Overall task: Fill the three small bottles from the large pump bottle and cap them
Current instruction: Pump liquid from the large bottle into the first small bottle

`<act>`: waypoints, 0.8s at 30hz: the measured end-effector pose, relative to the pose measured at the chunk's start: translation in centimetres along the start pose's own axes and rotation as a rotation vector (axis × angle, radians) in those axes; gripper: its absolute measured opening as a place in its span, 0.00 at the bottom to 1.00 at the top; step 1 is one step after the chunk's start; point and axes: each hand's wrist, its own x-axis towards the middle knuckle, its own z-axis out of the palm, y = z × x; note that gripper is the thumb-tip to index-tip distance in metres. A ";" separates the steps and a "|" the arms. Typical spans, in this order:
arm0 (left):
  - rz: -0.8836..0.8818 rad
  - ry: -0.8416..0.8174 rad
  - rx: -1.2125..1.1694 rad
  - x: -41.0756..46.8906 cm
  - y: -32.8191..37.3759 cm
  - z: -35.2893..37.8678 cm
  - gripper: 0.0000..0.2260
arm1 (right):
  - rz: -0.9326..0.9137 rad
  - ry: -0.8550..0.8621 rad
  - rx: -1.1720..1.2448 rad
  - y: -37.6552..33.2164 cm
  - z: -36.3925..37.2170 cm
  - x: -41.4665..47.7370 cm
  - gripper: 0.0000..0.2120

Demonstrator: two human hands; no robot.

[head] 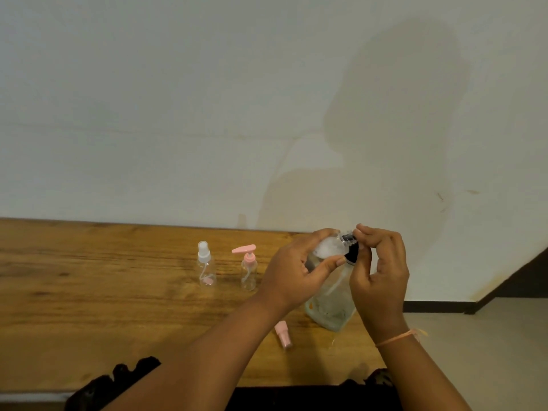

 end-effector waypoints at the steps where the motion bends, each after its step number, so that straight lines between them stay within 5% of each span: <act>1: 0.000 0.001 0.000 0.0 0.0 0.0 0.22 | 0.001 -0.003 0.003 0.0 0.0 0.0 0.10; 24: -0.059 0.004 -0.100 -0.2 0.7 0.0 0.19 | 0.088 -0.022 0.110 -0.5 -0.9 0.7 0.13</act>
